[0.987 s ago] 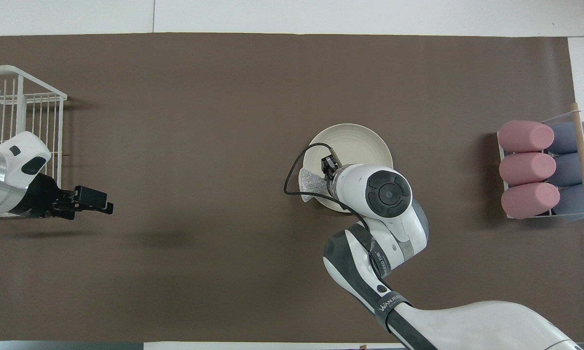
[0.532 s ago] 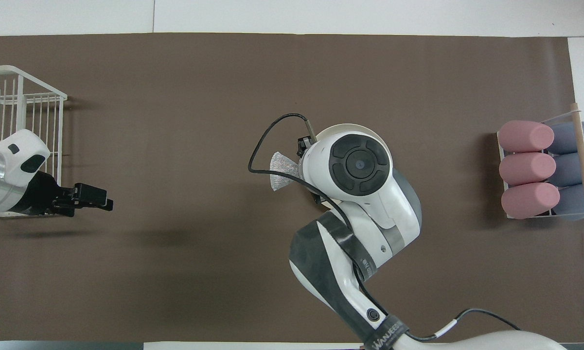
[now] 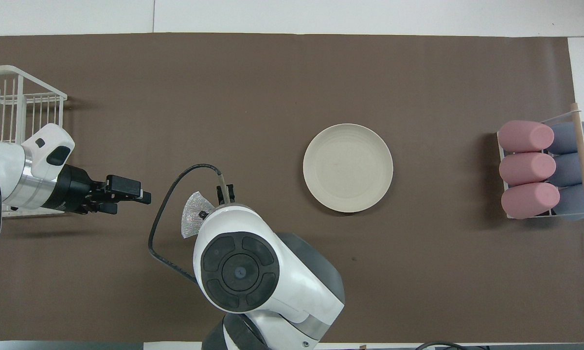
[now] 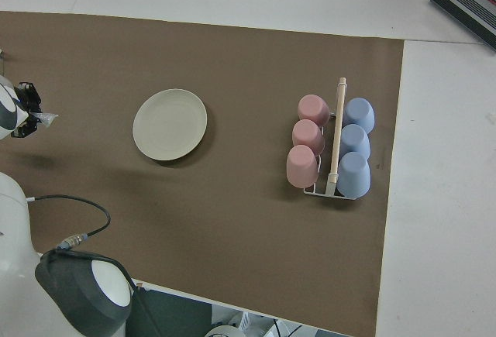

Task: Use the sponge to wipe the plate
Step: 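Hand the sponge from the right gripper back to the left gripper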

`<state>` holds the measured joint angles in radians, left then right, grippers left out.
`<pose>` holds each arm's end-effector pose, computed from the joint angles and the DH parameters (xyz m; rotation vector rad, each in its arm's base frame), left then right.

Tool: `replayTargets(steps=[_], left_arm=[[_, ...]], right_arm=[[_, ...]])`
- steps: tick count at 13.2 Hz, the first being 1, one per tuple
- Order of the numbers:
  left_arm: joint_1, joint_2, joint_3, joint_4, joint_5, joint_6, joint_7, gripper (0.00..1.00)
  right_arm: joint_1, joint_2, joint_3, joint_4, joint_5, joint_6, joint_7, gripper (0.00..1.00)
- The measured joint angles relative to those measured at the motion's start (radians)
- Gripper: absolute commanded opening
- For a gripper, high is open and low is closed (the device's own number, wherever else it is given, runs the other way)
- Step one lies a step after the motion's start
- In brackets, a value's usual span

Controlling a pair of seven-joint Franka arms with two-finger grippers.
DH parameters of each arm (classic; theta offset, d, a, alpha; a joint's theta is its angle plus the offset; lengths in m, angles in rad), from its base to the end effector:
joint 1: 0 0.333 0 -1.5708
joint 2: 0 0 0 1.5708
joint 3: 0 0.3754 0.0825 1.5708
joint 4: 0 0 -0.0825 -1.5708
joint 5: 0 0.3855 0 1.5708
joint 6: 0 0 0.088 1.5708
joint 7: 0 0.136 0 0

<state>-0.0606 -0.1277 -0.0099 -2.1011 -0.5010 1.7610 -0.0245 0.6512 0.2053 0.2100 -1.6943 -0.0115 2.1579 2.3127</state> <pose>0.4788 -0.0903 0.5024 2.6527 0.1384 -0.3127 0.4441 0.4987 0.5310 -2.1488 1.9159 0.0515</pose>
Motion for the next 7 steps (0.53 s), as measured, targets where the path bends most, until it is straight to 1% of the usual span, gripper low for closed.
replayTargets(steps=[1, 3, 4, 5, 7], left_arm=[[0.006, 0.0, 0.007, 0.0, -0.066, -0.014, -0.003, 0.99], [0.056, -0.001, 0.013, -0.003, -0.215, -0.053, -0.005, 0.99], [0.081, -0.002, 0.015, -0.007, -0.282, -0.072, -0.004, 0.94], [0.093, -0.003, 0.017, -0.015, -0.34, -0.082, 0.001, 0.93], [0.083, -0.003, 0.008, -0.041, -0.424, -0.087, 0.035, 0.93]], right_arm=[[0.001, 0.0, 0.0, 0.0, 0.0, 0.0, 0.002, 0.0], [0.0, 0.001, -0.004, 0.0, 0.0, 0.0, 0.002, 0.0], [0.0, 0.001, -0.005, 0.0, 0.0, 0.0, 0.002, 0.0], [0.0, 0.001, -0.005, 0.0, 0.0, 0.0, 0.002, 0.0], [0.0, 0.002, -0.005, 0.0, 0.0, 0.0, 0.002, 0.0]])
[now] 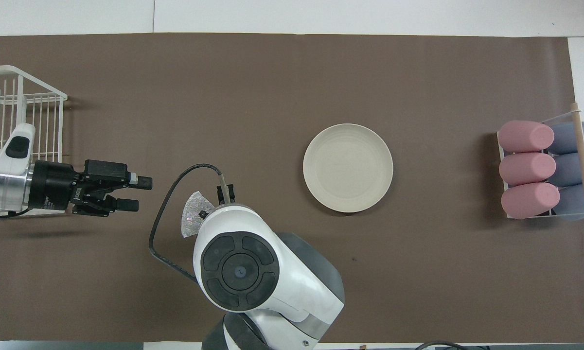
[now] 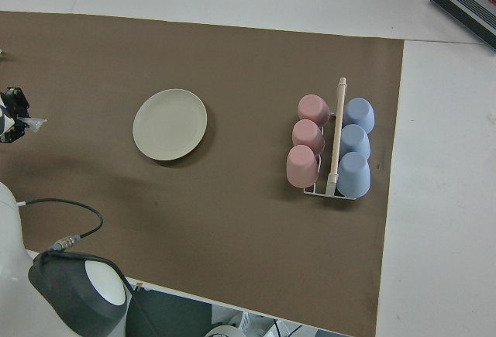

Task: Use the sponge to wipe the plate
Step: 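Hand the sponge from the right gripper back to the left gripper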

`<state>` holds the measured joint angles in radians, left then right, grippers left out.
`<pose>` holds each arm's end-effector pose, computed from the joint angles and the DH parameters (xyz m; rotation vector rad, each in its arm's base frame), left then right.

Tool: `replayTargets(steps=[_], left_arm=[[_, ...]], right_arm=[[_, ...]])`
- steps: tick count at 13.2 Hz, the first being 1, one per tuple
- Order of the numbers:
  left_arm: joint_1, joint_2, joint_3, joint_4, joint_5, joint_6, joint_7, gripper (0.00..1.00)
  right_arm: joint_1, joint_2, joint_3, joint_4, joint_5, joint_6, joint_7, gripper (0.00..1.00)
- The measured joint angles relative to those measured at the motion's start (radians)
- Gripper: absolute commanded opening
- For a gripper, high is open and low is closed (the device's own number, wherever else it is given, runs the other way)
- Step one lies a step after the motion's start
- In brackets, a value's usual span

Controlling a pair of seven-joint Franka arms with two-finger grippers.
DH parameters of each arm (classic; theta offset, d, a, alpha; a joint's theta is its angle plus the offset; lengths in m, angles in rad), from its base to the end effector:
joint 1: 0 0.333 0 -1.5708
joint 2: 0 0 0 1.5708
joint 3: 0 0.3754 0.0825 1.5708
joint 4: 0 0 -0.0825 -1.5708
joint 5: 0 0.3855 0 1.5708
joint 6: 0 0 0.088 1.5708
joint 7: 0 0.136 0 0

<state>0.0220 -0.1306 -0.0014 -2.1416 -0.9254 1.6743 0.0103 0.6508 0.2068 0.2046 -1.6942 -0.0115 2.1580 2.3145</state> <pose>0.4783 -0.0910 0.5143 2.1975 0.3101 -0.3571 0.4471 0.4965 0.5300 -2.1428 1.9248 0.0497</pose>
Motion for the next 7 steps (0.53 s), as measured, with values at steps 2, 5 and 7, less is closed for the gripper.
replayTargets(steps=[2, 5, 7], left_arm=[[-0.04, 0.0, -0.007, -0.02, -0.053, 0.0, 0.039, 0.93], [-0.058, 0.0, -0.01, -0.043, -0.111, -0.032, 0.113, 0.93], [-0.073, 0.001, -0.01, -0.05, -0.133, -0.044, 0.13, 0.91]], right_arm=[[0.0, 0.0, 0.0, 0.0, 0.0, 0.0, 0.0, 0.0], [0.0, 0.001, 0.0, 0.0, 0.0, 0.0, 0.0, 0.0], [0.0, 0.001, 0.0, 0.0, 0.0, 0.0, 0.0, 0.0]])
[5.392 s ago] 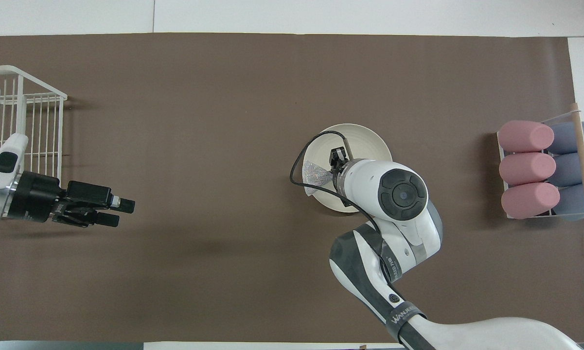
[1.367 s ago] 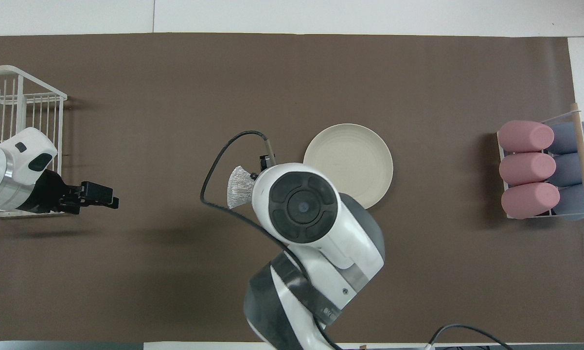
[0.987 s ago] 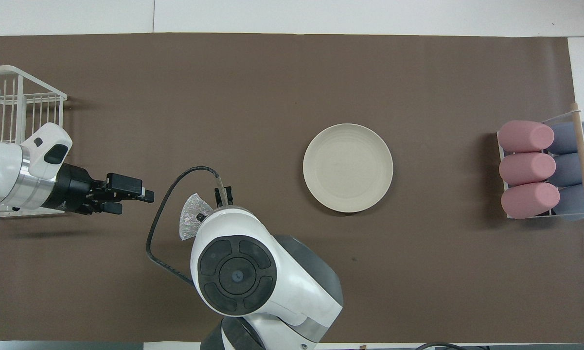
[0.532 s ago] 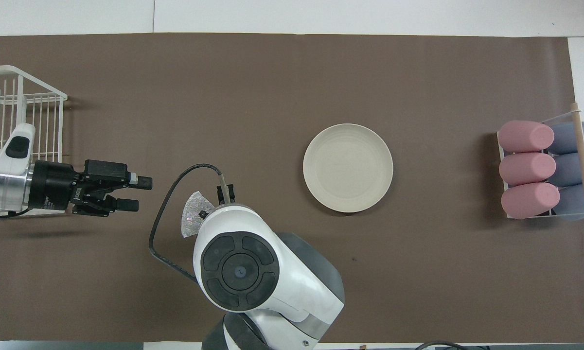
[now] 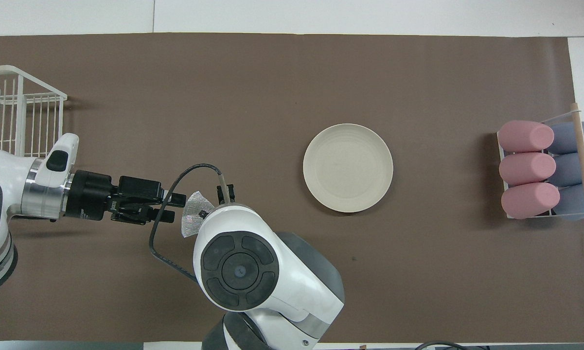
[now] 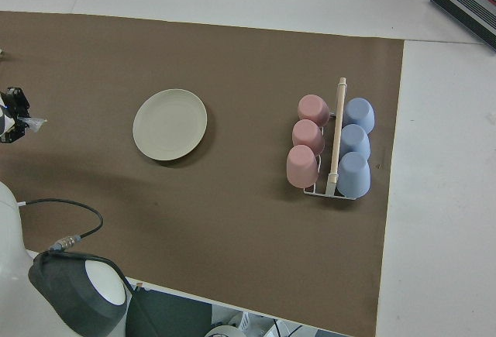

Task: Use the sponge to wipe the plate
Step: 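Hand the sponge from the right gripper back to the left gripper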

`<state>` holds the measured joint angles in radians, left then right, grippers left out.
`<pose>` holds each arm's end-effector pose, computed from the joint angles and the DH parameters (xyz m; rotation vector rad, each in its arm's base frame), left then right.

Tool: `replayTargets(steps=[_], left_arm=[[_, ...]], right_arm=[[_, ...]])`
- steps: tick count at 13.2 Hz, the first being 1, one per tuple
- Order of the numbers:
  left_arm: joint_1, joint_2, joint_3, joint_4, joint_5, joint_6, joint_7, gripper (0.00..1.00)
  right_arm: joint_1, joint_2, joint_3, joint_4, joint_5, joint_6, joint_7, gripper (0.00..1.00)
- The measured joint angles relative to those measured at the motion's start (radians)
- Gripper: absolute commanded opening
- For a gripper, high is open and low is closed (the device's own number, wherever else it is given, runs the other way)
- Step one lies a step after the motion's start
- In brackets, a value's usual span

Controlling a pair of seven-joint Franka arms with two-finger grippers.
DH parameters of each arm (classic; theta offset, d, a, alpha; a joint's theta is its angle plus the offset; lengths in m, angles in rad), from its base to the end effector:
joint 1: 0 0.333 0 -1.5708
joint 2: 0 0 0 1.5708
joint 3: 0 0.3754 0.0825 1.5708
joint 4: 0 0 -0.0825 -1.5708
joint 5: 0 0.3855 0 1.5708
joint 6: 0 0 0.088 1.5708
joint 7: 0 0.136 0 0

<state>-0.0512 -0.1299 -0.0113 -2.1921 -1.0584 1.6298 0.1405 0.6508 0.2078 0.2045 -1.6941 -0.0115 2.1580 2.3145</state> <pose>0.4583 -0.1429 0.5049 2.0702 0.1242 -0.4028 0.4473 0.4966 0.5293 -2.1433 1.9255 0.0499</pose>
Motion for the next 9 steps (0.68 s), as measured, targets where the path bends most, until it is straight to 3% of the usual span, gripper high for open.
replayTargets(steps=[2, 3, 5, 9], left_arm=[[-0.016, 0.002, 0.0, -0.001, -0.022, 0.006, 0.001, 0.75], [-0.021, 0.002, 0.0, -0.001, -0.026, 0.006, 0.001, 0.55], [-0.023, 0.002, 0.001, -0.003, -0.027, 0.007, 0.001, 0.04], [-0.023, 0.002, 0.004, -0.005, -0.028, 0.007, -0.049, 0.0]], right_arm=[[0.0, 0.0, 0.0, 0.0, 0.0, 0.0, 0.0, 0.0], [0.0, 0.0, 0.0, 0.0, 0.0, 0.0, 0.0, 0.0], [0.0, 0.001, 0.0, 0.0, 0.0, 0.0, 0.0, 0.0], [0.0, 0.001, 0.0, 0.0, 0.0, 0.0, 0.0, 0.0]])
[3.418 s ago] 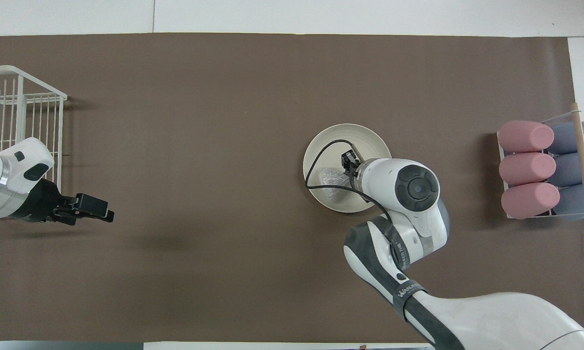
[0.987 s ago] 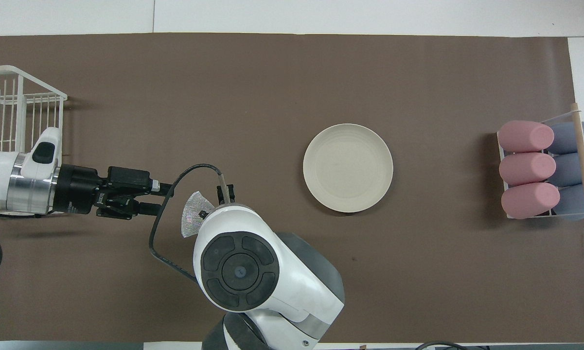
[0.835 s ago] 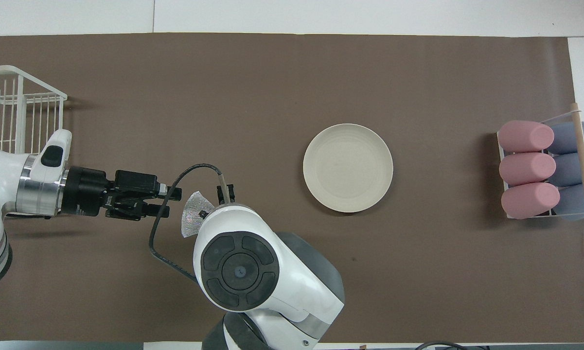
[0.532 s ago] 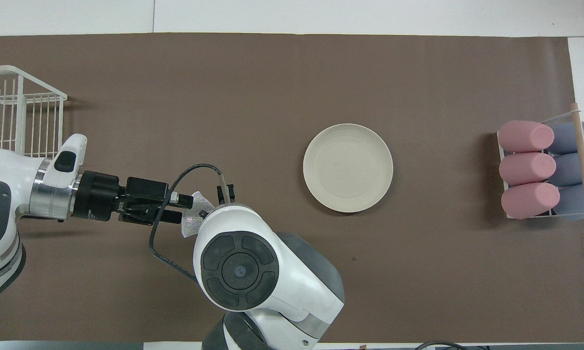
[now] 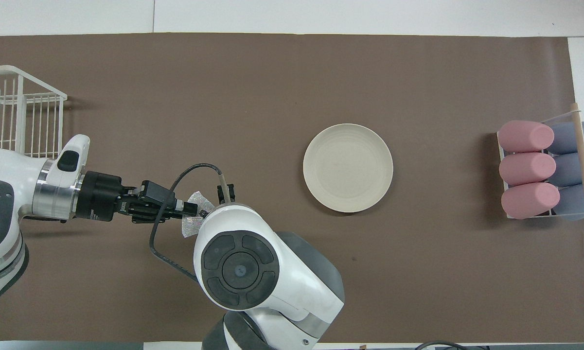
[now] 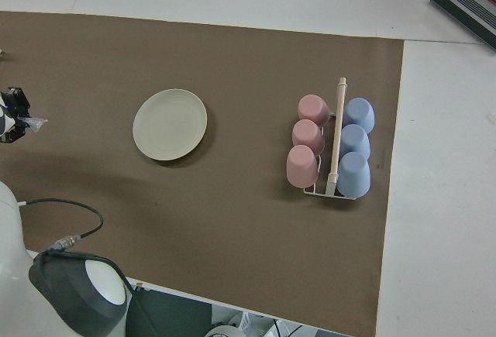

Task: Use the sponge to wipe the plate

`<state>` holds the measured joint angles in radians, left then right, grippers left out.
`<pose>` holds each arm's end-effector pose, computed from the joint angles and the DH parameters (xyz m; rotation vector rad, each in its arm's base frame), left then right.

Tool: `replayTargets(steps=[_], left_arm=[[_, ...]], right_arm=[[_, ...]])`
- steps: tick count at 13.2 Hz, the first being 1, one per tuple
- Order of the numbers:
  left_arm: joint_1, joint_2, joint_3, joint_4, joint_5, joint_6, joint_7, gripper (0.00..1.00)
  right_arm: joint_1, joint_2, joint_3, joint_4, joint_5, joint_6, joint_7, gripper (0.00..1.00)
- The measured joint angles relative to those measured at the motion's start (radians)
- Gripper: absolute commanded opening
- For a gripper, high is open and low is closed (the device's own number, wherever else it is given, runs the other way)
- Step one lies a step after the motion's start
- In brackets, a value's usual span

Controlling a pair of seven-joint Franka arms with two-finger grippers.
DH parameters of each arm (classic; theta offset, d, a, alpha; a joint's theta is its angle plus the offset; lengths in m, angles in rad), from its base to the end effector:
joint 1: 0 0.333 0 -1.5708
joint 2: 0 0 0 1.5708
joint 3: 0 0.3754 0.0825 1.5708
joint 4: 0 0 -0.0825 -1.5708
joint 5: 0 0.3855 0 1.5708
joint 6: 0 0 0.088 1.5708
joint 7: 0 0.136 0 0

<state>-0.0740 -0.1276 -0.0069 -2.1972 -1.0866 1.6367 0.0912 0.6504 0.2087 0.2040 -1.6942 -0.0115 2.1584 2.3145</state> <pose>0.4573 -0.1525 0.5044 2.0475 0.1737 -0.4388 0.4479 0.4964 0.5287 -2.1428 1.9269 0.0498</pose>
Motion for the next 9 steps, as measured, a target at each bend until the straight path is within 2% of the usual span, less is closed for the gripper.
replayTargets(steps=[3, 4, 5, 9], left_arm=[[0.0, 0.0, 0.001, -0.001, -0.003, 0.0, -0.033, 0.0], [0.0, 0.0, 0.001, -0.001, -0.004, 0.0, -0.035, 0.0], [0.0, 0.0, 0.001, -0.001, -0.004, 0.0, -0.038, 0.0], [0.001, 0.0, 0.005, -0.002, -0.005, -0.001, -0.053, 0.0]], right_arm=[[0.0, 0.0, 0.0, 0.0, 0.0, 0.001, 0.0, 0.0], [0.0, 0.0, 0.0, 0.0, 0.0, 0.001, 0.0, 0.37], [-0.001, 0.0, 0.0, 0.0, 0.0, 0.001, 0.0, 0.99], [-0.004, 0.001, -0.001, 0.0, 0.0, 0.013, -0.002, 1.0]])
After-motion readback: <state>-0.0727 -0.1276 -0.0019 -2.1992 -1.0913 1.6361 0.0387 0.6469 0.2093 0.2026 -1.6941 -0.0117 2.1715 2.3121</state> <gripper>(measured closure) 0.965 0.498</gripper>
